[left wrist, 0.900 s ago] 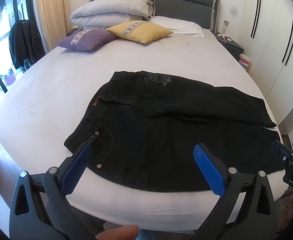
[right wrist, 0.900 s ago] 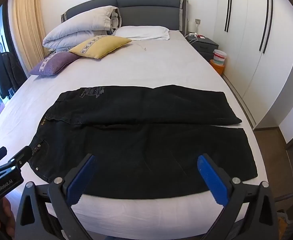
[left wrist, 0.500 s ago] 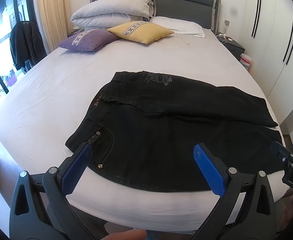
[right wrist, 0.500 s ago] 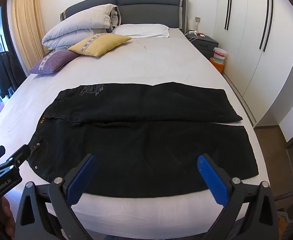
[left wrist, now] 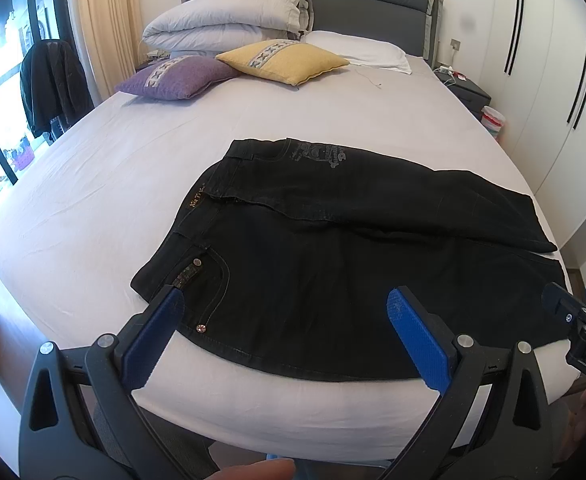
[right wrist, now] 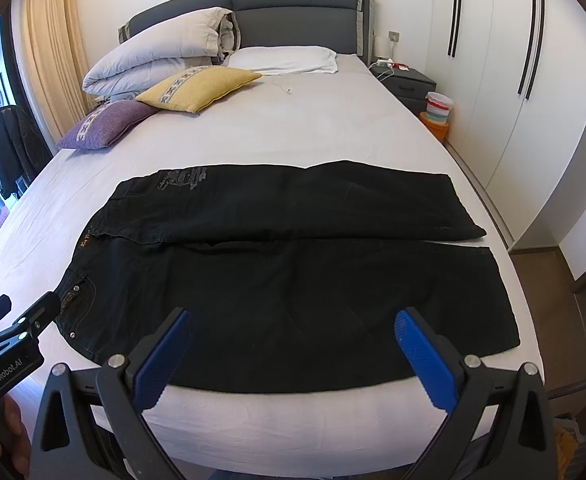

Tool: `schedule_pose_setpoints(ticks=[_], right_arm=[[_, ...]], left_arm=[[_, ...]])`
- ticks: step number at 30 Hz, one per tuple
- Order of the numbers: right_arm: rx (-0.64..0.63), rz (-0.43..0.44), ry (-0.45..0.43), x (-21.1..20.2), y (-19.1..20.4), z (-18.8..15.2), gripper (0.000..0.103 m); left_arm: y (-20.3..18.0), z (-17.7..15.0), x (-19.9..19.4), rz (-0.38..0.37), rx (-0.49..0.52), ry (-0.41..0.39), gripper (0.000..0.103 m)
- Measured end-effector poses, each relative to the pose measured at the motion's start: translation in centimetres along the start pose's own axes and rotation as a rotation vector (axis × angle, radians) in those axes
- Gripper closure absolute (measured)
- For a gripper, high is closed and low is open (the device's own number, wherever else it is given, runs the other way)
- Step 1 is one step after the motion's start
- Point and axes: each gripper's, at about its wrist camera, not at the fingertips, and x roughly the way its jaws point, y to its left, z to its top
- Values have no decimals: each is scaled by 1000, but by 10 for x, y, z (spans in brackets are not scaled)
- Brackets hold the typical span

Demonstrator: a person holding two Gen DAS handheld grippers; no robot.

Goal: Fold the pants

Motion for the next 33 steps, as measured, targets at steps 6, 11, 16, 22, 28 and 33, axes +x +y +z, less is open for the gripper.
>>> schedule_pose_setpoints(ticks=[6,11,16,22,28,33], right_arm=[[0,0,1,0,0,1,0],[2,0,2,0,0,1,0],[5,-1,1,0,2,-2,0],[6,0,1,0,1,-1,0],[6,1,1,0,1,-1,0],[6,2,2,1,0,-1,0]], left_arm=[[-1,0,0,1,1,0,0],[0,0,0,1,1,1,0],[-1,0,0,1,1,1,0],[1,0,1,2,1,2,0],[2,-2,2,1,2,2,0],[1,-1,2,1,2,2,0]])
